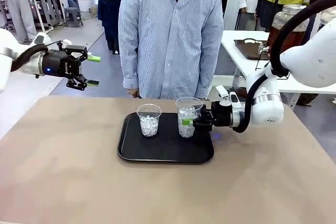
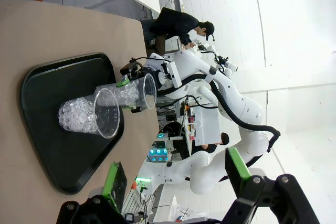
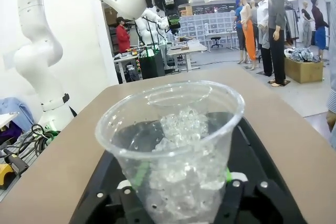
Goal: Pour the drink into the iced cup.
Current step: Pick up the iced cup indicated by the human and present it to them.
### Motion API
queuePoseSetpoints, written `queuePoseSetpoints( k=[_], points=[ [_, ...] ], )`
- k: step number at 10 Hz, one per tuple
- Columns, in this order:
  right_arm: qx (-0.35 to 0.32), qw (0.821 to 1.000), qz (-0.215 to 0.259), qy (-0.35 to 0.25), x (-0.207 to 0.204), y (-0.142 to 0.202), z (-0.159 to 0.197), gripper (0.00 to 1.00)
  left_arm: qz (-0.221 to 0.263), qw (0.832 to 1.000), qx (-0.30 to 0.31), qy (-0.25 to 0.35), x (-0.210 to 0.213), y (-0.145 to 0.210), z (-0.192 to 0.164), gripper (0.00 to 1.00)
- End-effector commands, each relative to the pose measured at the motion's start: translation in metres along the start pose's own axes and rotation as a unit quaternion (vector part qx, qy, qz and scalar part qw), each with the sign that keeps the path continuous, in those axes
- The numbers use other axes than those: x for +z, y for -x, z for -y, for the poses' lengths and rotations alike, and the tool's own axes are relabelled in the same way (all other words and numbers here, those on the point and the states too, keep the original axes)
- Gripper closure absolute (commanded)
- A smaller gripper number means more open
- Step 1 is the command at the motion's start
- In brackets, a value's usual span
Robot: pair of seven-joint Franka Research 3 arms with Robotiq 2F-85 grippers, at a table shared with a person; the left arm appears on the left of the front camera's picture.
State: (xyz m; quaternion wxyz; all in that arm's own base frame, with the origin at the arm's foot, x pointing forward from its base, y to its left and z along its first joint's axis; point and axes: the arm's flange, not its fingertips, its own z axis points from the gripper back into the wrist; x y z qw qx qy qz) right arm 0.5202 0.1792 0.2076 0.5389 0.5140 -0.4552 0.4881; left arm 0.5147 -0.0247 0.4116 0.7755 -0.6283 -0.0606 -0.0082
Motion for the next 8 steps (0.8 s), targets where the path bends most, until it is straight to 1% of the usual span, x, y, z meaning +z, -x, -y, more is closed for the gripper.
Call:
queuePoseSetpoints(
  k=[1,2,4,6,8],
  points=[
    [-0.006,1.0,0.01,0.003,-0.003,-0.004,0.006,0.55,0.003,1.0,-0.001,0.0,0.0,0.001,0.001,0.0],
    [-0.013,1.0,0.012,0.0,-0.002,-0.013,0.007,0.55,0.003,1.0,-0.001,0.0,0.0,0.001,0.001,0.0],
    [-0.016,0.999,0.025,-0.011,0.005,-0.043,0.008,0.55,0.003,1.0,-0.001,0.0,0.0,0.001,0.001,0.0],
    [-0.019,0.999,0.033,-0.018,0.009,-0.089,0.019,0.55,0.003,1.0,-0.001,0.0,0.0,0.001,0.001,0.0],
    [-0.002,0.999,0.023,-0.029,0.008,-0.128,0.032,0.55,0.003,1.0,-0.001,0.0,0.0,0.001,0.001,0.0]
  ],
)
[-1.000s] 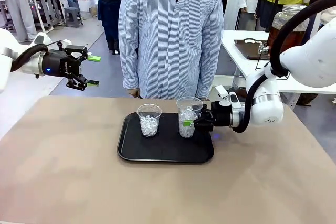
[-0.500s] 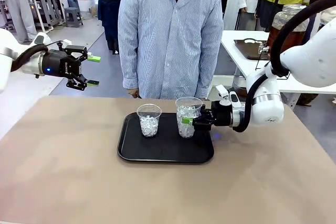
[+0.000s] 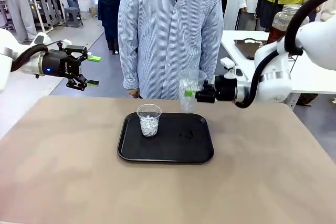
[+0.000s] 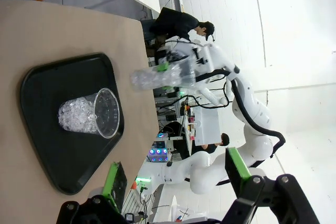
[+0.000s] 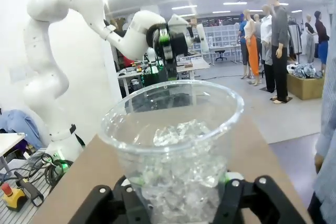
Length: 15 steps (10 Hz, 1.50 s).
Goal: Pour the drink into the iced cup.
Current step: Pick up the iced cup indicated by the human and present it to them, then open the gripper to release the iced cup you were holding.
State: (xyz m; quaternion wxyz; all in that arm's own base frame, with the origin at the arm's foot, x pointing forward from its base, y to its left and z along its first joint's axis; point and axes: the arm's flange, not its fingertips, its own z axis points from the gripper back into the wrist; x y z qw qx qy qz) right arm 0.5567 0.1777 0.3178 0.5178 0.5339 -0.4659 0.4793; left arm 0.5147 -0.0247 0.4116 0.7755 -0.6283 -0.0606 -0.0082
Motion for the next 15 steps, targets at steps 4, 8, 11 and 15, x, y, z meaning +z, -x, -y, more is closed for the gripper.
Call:
queuePoseSetpoints(
  k=[4,8,11,15],
  points=[
    [-0.006,0.999,-0.028,-0.038,-0.011,-0.056,0.024,0.55,0.003,1.0,-0.001,0.0,0.0,0.001,0.001,0.0],
    [0.017,1.0,-0.012,-0.014,-0.004,-0.048,0.018,0.55,0.003,1.0,-0.001,0.0,0.0,0.001,0.001,0.0],
    [0.017,1.0,-0.012,-0.014,-0.004,-0.048,0.018,0.55,0.003,1.0,-0.001,0.0,0.0,0.001,0.001,0.0],
    [0.017,1.0,-0.012,-0.014,-0.004,-0.048,0.018,0.55,0.003,1.0,-0.001,0.0,0.0,0.001,0.001,0.0]
  ],
)
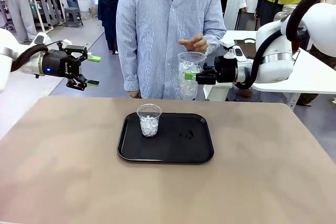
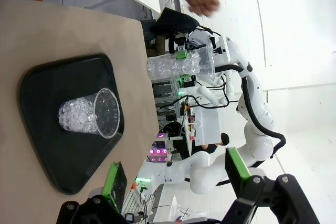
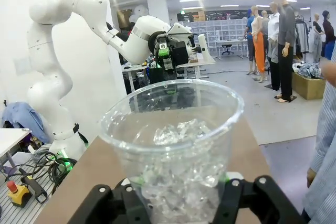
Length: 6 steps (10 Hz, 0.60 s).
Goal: Pour the drink into the iced cup.
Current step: Open the gripper to release the iced cup you were holding.
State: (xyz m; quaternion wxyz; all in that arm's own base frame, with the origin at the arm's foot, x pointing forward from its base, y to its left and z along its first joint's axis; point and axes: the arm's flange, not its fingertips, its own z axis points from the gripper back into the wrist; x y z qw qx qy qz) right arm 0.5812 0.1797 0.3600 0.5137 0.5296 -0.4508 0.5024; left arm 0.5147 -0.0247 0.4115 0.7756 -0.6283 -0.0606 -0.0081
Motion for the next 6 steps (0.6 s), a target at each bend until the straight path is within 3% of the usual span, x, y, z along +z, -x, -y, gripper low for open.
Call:
queuePoseSetpoints(
  k=[1,6],
  points=[
    [0.009,1.0,0.008,0.004,-0.0019,-0.0035,-0.0016,0.55,0.003,1.0,-0.001,0.0,-0.0001,0.0007,0.0014,0.0],
    [0.009,1.0,0.008,0.004,-0.0019,-0.0035,-0.0016,0.55,0.003,1.0,-0.001,0.0,-0.0001,0.0007,0.0014,0.0]
  ],
)
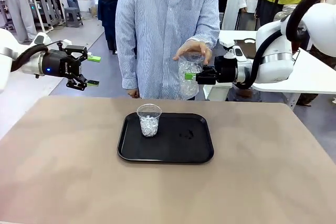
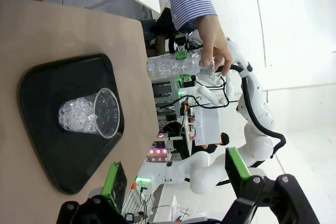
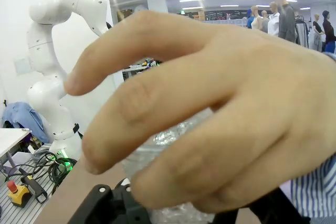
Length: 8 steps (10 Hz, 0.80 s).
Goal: Pour the drink into the iced cup.
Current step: Open the gripper to release the iced cup you were holding.
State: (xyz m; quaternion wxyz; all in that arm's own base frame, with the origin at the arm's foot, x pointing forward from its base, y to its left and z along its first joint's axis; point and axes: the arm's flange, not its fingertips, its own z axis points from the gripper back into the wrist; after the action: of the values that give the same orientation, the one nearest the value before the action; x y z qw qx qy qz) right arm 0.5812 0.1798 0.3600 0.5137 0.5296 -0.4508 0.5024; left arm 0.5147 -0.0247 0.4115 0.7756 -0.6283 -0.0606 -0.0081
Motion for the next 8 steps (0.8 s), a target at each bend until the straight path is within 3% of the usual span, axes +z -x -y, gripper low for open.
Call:
queuePoseSetpoints(
  k=[1,8],
  points=[
    [0.009,1.0,0.008,0.004,-0.0019,-0.0035,-0.0016,0.55,0.003,1.0,-0.001,0.0,-0.0001,0.0007,0.0014,0.0],
    [0.009,1.0,0.008,0.004,-0.0019,-0.0035,-0.0016,0.55,0.003,1.0,-0.001,0.0,-0.0001,0.0007,0.0014,0.0]
  ],
)
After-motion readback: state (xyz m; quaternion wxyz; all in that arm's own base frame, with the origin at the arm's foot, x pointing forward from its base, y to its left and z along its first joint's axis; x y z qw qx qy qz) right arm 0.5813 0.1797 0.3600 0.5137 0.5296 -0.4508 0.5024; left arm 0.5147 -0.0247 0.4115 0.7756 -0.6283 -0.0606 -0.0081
